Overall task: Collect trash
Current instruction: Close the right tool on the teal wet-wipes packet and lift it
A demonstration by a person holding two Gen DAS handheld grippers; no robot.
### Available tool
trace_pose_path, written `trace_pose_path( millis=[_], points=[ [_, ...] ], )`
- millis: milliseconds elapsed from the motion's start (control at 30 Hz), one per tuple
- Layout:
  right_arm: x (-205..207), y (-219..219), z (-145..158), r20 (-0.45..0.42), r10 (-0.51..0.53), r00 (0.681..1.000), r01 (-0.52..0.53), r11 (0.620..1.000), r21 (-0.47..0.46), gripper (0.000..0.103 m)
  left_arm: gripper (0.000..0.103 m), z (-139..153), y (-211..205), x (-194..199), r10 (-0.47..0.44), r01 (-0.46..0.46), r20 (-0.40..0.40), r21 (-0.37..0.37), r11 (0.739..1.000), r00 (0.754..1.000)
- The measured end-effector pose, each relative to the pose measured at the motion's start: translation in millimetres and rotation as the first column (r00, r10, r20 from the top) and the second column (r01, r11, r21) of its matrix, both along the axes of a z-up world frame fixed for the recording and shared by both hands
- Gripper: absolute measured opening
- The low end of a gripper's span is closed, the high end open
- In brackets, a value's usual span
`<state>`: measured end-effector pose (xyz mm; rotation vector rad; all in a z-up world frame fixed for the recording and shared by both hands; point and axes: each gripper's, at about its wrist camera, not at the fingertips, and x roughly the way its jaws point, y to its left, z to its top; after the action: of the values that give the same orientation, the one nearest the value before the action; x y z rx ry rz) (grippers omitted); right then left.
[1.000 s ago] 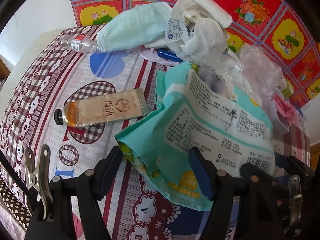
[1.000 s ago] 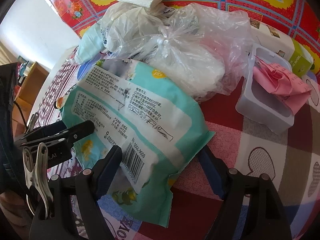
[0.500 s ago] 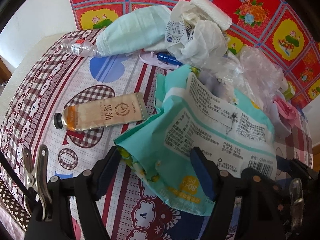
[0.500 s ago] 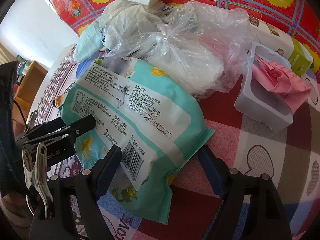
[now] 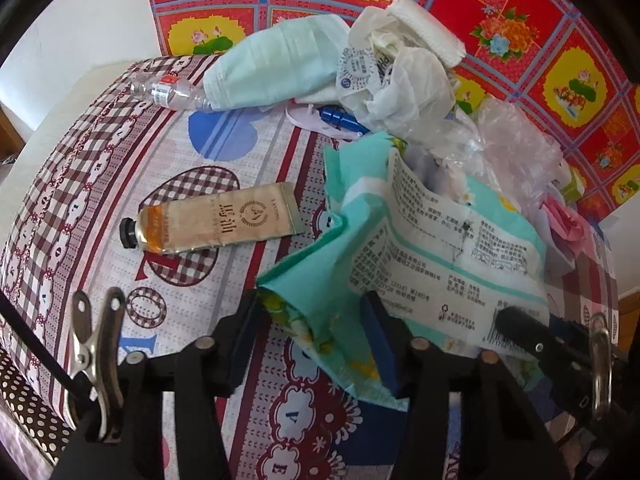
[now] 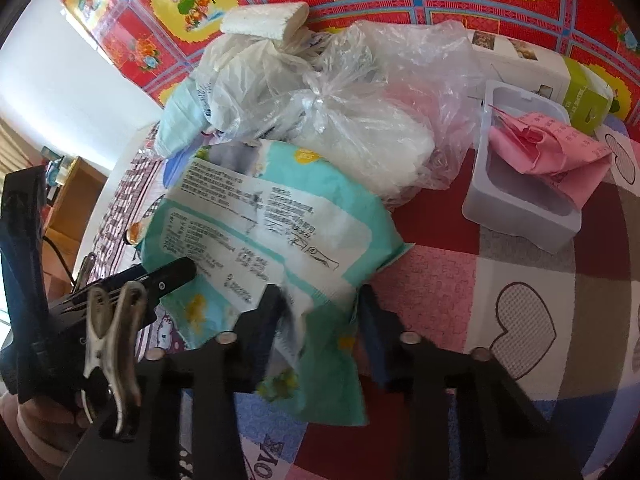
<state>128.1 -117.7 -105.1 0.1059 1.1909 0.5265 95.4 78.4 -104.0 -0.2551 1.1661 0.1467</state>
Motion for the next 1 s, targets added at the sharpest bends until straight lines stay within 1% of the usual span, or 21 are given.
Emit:
trace_pose_path(
  millis=[133, 233, 633, 767, 1000],
  points=[
    [-4.6, -1.4, 5.2, 0.018, -0.008, 1.000, 0.008, 1.000, 0.000, 0.034, 0.045, 4.4, -1.7, -4.3, -0.016, 0.016, 0.005, -0.004, 1.000, 1.000],
    [-8.6, -2.4, 9.3, 0.027, -0.016, 1.000, 0.016, 1.000, 0.005, 0.034, 0.044, 6.8, -0.2, -8.3, -0.025, 0.025, 0.010, -0.005, 1.000, 1.000],
    [-35.4, -17.7, 30.8, 0.099, -0.036, 0.994, 0.033, 0.999, 0.027, 0.032, 0.043, 27.8, -0.6, -35.6, -0.054, 0.055, 0.046, -0.024, 0.998, 0.998],
    [-45.1, -21.0, 35.5, 0.107, -0.053, 0.993, 0.050, 0.998, 0.032, 0.032, 0.043, 31.6, -5.3, -42.5, -0.070, 0.071, 0.057, -0.023, 0.997, 0.996],
    [-64.4, -31.7, 49.4, 0.148, -0.089, 0.985, 0.084, 0.996, 0.041, 0.032, 0.043, 42.8, -17.4, -53.6, -0.106, 0.109, 0.088, -0.029, 0.994, 0.990]
  ],
)
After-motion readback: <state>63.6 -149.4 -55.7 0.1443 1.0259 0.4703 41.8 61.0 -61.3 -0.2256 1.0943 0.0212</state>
